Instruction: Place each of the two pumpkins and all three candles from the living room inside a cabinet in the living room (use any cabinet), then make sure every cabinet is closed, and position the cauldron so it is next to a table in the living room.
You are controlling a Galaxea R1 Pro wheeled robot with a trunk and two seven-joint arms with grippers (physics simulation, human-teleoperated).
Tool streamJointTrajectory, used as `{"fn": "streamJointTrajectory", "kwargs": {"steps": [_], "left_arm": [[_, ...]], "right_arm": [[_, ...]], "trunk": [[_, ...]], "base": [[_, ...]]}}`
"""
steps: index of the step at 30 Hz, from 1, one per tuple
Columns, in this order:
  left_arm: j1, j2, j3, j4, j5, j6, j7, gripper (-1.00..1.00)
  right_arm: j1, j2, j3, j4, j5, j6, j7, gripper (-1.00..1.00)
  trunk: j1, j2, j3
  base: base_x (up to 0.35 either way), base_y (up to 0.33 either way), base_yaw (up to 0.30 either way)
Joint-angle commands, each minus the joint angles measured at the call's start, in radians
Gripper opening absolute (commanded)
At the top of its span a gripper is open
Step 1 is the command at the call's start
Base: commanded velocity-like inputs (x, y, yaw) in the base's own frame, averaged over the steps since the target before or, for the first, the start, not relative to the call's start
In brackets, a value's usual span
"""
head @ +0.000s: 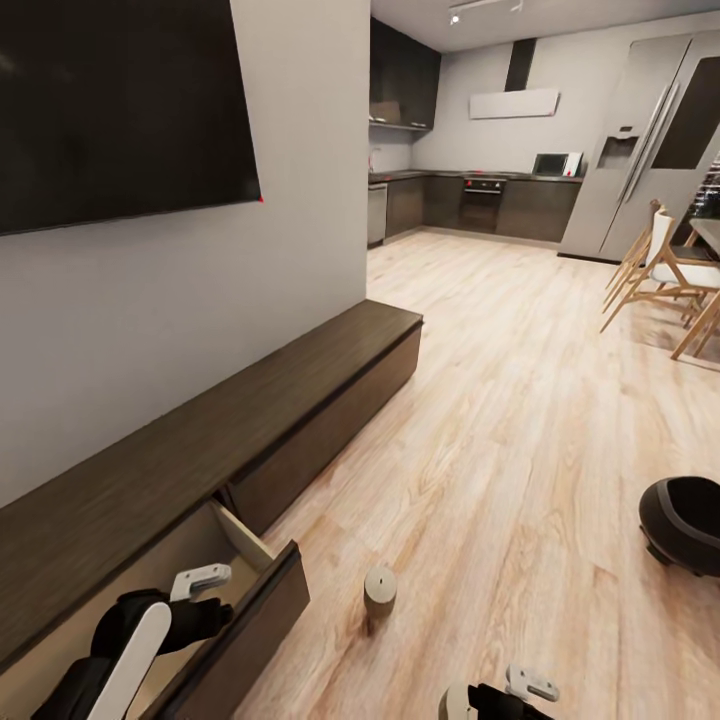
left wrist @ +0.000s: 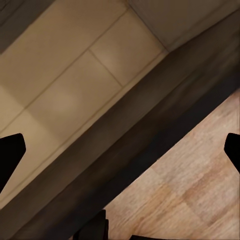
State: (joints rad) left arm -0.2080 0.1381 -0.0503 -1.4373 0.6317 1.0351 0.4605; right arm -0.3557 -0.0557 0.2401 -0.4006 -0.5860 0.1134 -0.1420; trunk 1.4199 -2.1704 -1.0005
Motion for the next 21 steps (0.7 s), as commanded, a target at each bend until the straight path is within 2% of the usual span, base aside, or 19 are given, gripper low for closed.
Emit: {"fn": "streamJointTrajectory", "kwargs": {"steps": [1,13,17,19,21], "left_arm": [[-0.001,0.001,-0.002,-0.001,0.011,0.002,0.01,1.0],[-0.001,-0.014,-0.013,-0.037,0.018,0.012,0.009,1.0],[-0.005,-0.043,-0.016,-0.062,0.018,0.012,0.008,1.0],[-0.03,-0.057,-0.016,-0.068,0.02,0.012,0.007,1.0],[-0.052,-0.068,-0.017,-0.071,0.039,0.012,0.004,1.0]], "right_arm": [[0.0,-0.001,0.008,-0.003,-0.007,0.005,-0.008,1.0],[0.0,0.007,0.008,-0.005,-0.006,0.005,-0.008,1.0],[0.0,0.008,0.008,-0.004,-0.006,0.004,-0.008,1.0],[0.0,0.008,0.008,-0.004,-0.006,0.005,-0.008,1.0],[0.0,0.008,0.008,-0.004,-0.006,0.005,-0.008,1.0]], "trunk": [[0.004,-0.008,-0.004],[0.05,-0.092,-0.042],[0.065,-0.12,-0.054],[0.073,-0.134,-0.06],[0.08,-0.148,-0.067]], "base": [[0.0,0.0,0.0],[0.0,0.0,0.0],[0.0,0.0,0.0],[0.0,0.0,0.0],[0.0,0.0,0.0]]}}
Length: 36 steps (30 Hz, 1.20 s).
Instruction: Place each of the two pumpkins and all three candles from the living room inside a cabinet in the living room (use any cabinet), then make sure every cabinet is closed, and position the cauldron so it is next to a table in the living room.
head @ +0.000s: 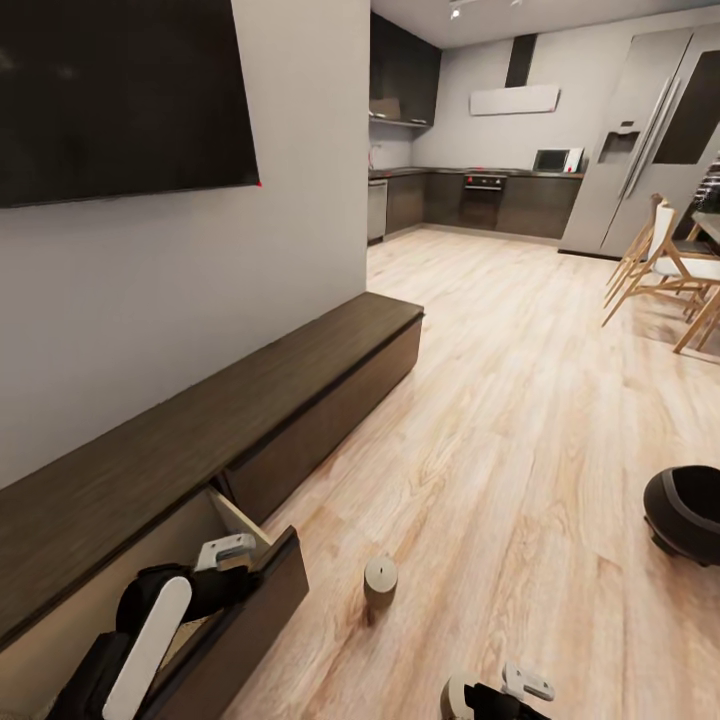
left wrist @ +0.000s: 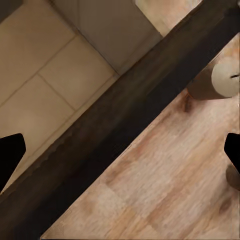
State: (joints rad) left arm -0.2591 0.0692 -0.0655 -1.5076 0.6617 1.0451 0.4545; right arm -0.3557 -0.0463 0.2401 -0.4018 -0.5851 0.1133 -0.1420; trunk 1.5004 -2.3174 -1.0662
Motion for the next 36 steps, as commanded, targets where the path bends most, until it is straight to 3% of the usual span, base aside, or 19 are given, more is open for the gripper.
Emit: {"fn": "streamJointTrajectory", "kwargs": {"steps": [1,5,11,16,17,18,20,23,29,36], "left_arm": [[-0.01,-0.008,-0.003,-0.002,0.051,0.002,0.009,1.0],[-0.018,-0.009,-0.048,-0.003,0.222,0.002,0.008,1.0],[-0.02,0.043,-0.083,-0.003,0.474,0.002,0.007,1.0],[-0.02,0.192,-0.113,-0.003,0.839,0.002,0.006,1.0],[-0.02,0.236,-0.121,-0.003,0.936,0.002,0.006,1.0],[-0.02,0.255,-0.126,-0.003,0.974,0.002,0.006,1.0],[-0.02,0.275,-0.132,-0.003,1.014,0.002,0.006,1.0],[-0.02,0.284,-0.137,-0.003,1.037,0.002,0.006,1.0],[-0.02,0.285,-0.138,-0.003,1.046,0.002,0.005,1.0],[-0.02,0.281,-0.14,-0.003,1.052,0.002,0.004,1.0]], "right_arm": [[0.0,-0.001,0.008,-0.003,-0.008,0.005,-0.008,1.0],[0.0,-0.001,0.008,-0.002,-0.008,0.005,-0.008,1.0],[0.0,-0.001,0.008,-0.002,-0.009,0.003,-0.008,1.0],[0.0,-0.001,0.008,-0.002,-0.008,0.003,-0.008,1.0],[0.0,-0.001,0.008,-0.002,-0.007,0.002,-0.008,1.0],[0.0,-0.001,0.008,-0.002,-0.007,0.002,-0.008,1.0],[0.0,0.0,0.008,-0.002,-0.007,-0.005,-0.008,1.0],[0.0,0.0,0.018,-0.002,-0.006,-0.025,-0.008,1.0],[0.0,0.0,0.076,-0.002,-0.007,-0.033,-0.008,1.0],[0.0,0.0,0.085,-0.002,-0.007,-0.047,-0.008,1.0]], "trunk": [[0.004,-0.008,-0.004],[0.019,-0.036,-0.017],[0.042,-0.078,-0.035],[0.061,-0.113,-0.051],[0.065,-0.12,-0.054],[0.069,-0.127,-0.057],[0.077,-0.141,-0.064],[0.088,-0.162,-0.073],[0.096,-0.176,-0.079],[0.101,-0.183,-0.094]], "base": [[0.0,0.0,0.0],[0.0,0.0,0.0],[0.0,0.0,0.0],[0.0,0.0,0.0],[0.0,0.0,0.0],[0.0,0.0,0.0],[0.0,0.0,0.0],[0.0,0.0,0.0],[0.0,0.0,0.0],[0.0,0.0,0.0]]}}
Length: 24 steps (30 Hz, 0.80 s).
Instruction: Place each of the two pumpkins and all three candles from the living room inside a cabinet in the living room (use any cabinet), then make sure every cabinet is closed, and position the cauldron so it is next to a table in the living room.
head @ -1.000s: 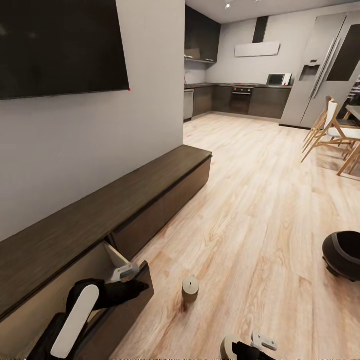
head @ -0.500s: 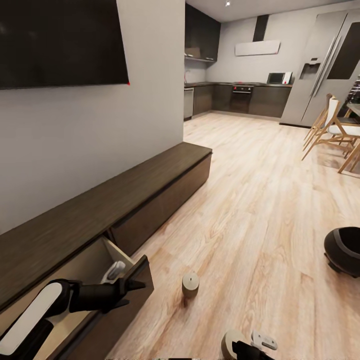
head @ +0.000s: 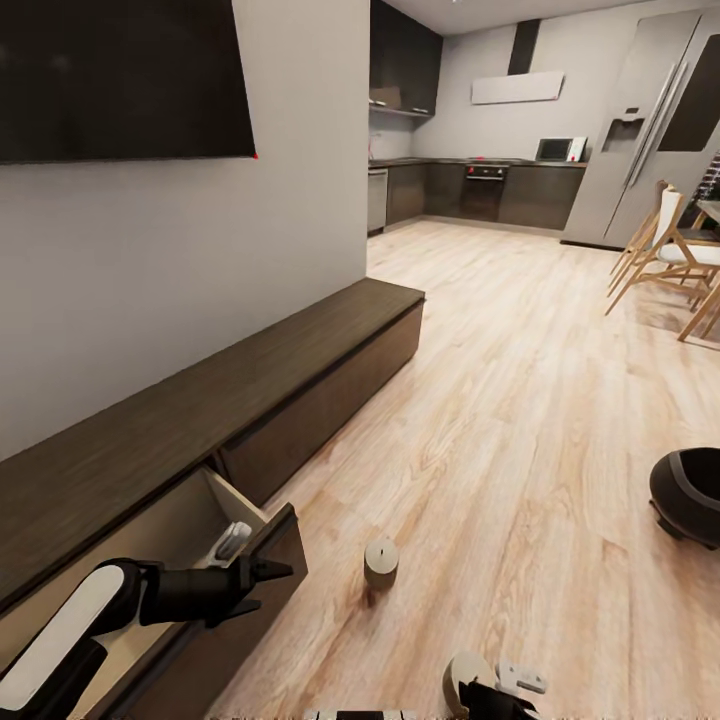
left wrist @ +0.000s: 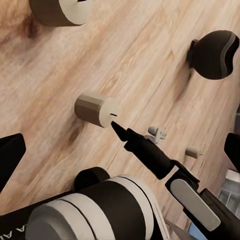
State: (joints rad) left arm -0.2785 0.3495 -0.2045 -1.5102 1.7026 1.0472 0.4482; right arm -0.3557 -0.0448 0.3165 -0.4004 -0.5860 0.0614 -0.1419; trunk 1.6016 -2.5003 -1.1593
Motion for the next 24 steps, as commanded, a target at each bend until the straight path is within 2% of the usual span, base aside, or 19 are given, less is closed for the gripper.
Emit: {"fn": "streamJointTrajectory", "kwargs": {"steps": [1,8,13,17,24], "left_arm": [[-0.001,0.0,-0.001,-0.001,0.011,0.0,0.009,1.0],[-0.001,0.0,-0.001,-0.001,0.012,0.0,-0.035,1.0],[-0.001,0.0,0.001,-0.001,0.012,0.0,-0.041,1.0],[-0.001,0.002,0.001,0.001,0.011,0.0,-0.042,1.0],[-0.001,0.002,-0.001,0.002,0.012,0.0,-0.042,1.0]], "right_arm": [[0.0,-0.001,0.009,-0.003,-0.006,0.001,-0.008,1.0],[0.0,-0.002,0.01,-0.003,-0.005,-0.008,-0.008,1.0],[0.0,-0.001,0.019,-0.003,-0.005,-0.006,-0.008,1.0],[0.0,0.023,0.033,-0.003,-0.004,-0.005,-0.008,1.0],[0.0,0.035,0.051,-0.003,0.027,-0.006,-0.008,1.0]], "trunk": [[0.0,-0.001,-0.005],[0.003,-0.002,-0.032],[0.003,-0.002,-0.032],[0.003,-0.002,-0.032],[0.003,-0.002,-0.032]], "base": [[0.0,0.0,0.0],[0.0,0.0,0.0],[0.0,0.0,0.0],[0.0,0.0,0.0],[0.031,0.0,0.0]]}}
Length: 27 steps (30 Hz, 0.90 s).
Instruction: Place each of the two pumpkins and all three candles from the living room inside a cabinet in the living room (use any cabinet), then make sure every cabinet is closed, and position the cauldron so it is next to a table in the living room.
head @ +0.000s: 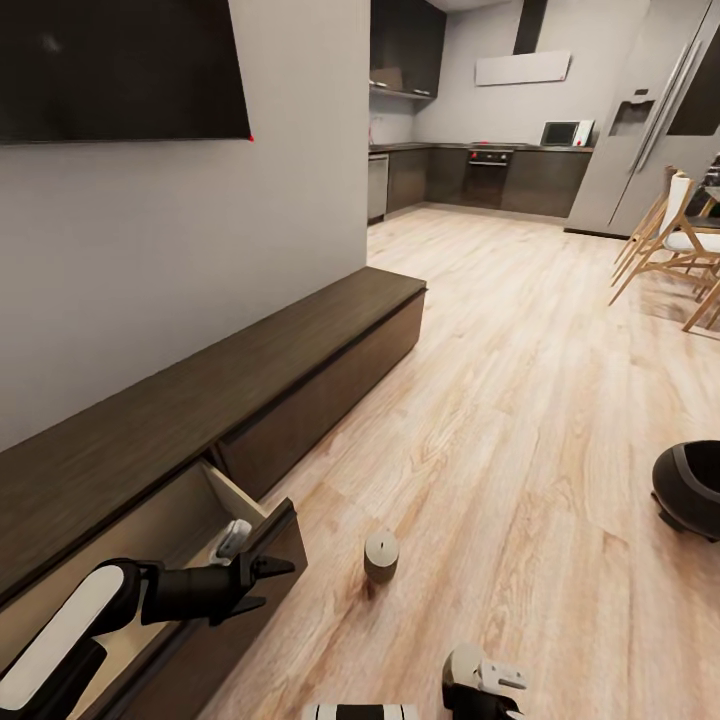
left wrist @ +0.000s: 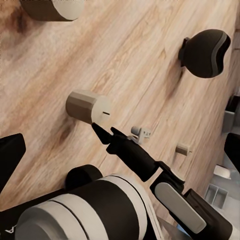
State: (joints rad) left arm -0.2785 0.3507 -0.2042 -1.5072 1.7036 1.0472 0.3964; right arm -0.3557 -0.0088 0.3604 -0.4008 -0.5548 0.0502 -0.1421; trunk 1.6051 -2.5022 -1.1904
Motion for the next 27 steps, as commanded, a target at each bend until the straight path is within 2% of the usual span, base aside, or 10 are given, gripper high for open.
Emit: {"fn": "streamJointTrajectory", "kwargs": {"steps": [1,27], "left_arm": [[-0.001,0.0,-0.001,-0.001,0.01,0.0,0.01,1.0],[-0.001,-0.004,-0.001,0.0,0.01,-0.003,0.01,1.0]], "right_arm": [[0.0,-0.001,0.007,-0.003,-0.004,0.005,-0.008,1.0],[0.0,0.0,0.008,-0.003,-0.002,0.005,-0.008,1.0]], "trunk": [[0.0,0.0,-0.001],[0.0,0.0,-0.001]], "base": [[0.008,0.0,0.0],[0.055,-0.023,0.0]]}}
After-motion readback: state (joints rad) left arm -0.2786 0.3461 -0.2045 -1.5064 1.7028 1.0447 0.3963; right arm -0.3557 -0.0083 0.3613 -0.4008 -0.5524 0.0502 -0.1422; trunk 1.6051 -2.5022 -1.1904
